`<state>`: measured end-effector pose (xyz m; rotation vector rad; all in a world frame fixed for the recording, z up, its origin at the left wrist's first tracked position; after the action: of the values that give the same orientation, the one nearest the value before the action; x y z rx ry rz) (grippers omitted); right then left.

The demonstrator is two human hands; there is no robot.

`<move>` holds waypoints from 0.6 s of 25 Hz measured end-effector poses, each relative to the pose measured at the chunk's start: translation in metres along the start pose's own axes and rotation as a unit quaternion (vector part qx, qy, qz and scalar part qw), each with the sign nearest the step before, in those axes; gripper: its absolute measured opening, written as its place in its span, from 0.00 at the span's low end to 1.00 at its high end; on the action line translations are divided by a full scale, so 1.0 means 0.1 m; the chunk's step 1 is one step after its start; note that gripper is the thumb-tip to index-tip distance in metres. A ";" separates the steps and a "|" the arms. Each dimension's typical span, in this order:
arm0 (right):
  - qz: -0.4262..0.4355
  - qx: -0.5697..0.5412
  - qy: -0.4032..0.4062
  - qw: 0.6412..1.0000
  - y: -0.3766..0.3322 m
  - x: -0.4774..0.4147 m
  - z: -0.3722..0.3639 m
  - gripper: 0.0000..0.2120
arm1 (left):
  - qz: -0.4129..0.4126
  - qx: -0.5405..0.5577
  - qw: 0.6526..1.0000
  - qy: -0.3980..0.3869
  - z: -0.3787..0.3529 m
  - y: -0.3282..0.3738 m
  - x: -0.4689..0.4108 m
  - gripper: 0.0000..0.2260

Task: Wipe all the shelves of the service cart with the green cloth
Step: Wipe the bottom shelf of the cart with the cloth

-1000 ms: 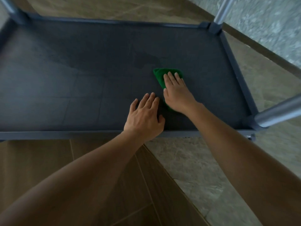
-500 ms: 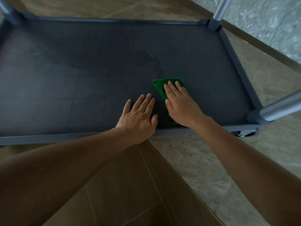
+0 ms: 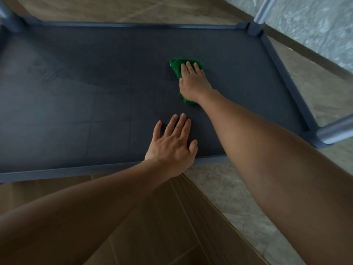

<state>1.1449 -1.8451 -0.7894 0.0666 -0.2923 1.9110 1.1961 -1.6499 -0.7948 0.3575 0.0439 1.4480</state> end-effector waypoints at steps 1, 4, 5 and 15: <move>0.002 0.001 0.000 1.000 0.00 0.01 0.00 0.26 | 0.001 0.001 1.000 0.004 0.00 0.00 0.00 0.29; 0.011 -0.009 0.007 1.000 0.03 0.20 -0.01 0.26 | 0.000 0.006 1.000 0.020 0.02 0.02 0.03 0.28; 0.013 -0.015 0.006 1.000 0.04 0.31 -0.03 0.26 | -0.003 0.010 1.000 0.026 0.04 0.03 0.04 0.28; 0.056 -0.012 0.006 0.998 0.09 1.44 -0.25 0.26 | -0.016 0.008 0.999 0.037 0.20 -0.38 0.13 0.26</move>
<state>1.0878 -1.7099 -0.7881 0.0233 -0.3171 2.0185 1.2389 -1.6444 -0.7831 0.3149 0.1196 1.4301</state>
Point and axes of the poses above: each hand's wrist, its own x-axis away from the middle knuckle, its own z-axis out of the back of the hand, y = z × x, the point moved 3 cm from there along -x, towards the middle knuckle, and after that the axes turned 2 degrees about -z, right-handed, at the moved point
